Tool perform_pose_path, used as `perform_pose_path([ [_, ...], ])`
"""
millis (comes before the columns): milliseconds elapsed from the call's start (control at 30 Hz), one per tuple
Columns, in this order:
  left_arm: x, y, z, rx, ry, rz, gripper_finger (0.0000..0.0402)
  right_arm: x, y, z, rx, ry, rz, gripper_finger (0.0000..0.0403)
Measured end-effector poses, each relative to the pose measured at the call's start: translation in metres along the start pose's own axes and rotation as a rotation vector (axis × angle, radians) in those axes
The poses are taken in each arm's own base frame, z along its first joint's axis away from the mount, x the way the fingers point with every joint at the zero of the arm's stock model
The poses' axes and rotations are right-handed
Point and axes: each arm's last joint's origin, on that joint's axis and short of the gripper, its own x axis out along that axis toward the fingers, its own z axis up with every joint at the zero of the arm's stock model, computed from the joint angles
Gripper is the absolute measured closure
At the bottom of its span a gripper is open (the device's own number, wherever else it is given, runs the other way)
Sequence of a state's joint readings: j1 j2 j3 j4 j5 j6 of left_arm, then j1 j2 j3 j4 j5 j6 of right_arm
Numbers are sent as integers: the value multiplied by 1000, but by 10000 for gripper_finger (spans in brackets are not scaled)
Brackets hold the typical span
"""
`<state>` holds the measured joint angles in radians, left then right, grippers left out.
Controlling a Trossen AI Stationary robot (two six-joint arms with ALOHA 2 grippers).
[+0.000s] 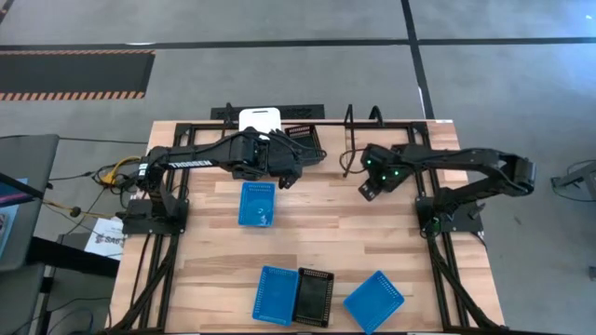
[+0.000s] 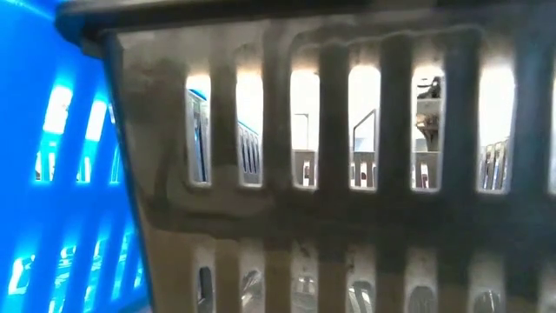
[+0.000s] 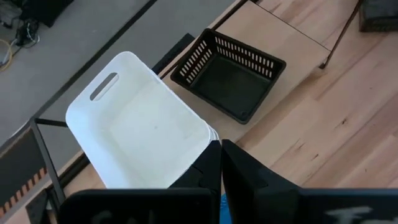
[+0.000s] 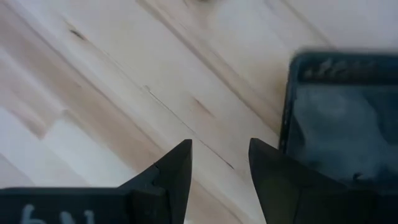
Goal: Stack baskets on shelf by color
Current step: Stack the top black bin on top of the black bin on the shelf
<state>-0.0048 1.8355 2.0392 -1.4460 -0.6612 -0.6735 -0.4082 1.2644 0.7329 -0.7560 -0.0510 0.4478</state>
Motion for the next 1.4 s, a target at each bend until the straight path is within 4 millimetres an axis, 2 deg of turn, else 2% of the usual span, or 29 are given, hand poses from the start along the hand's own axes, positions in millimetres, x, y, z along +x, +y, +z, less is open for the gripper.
perform_pose_path([
  [167,0,0,0,0,0,0,401,-19,7,13,-37,-65,26,226],
  [300,0,0,0,-1,0,0,401,-22,6,17,-27,-83,0,225],
  [700,0,0,0,-6,-4,-3,401,5,-6,24,25,32,-114,227],
  [933,0,0,0,-4,-3,-3,401,29,-7,26,22,132,-160,225],
  [1067,0,0,0,5,-3,-3,401,34,-6,27,2,141,-162,229],
  [1233,0,0,0,16,-3,-3,401,23,-4,24,-5,117,-145,237],
  [1400,0,0,0,17,-3,-3,401,-2,3,26,-11,49,-113,238],
])
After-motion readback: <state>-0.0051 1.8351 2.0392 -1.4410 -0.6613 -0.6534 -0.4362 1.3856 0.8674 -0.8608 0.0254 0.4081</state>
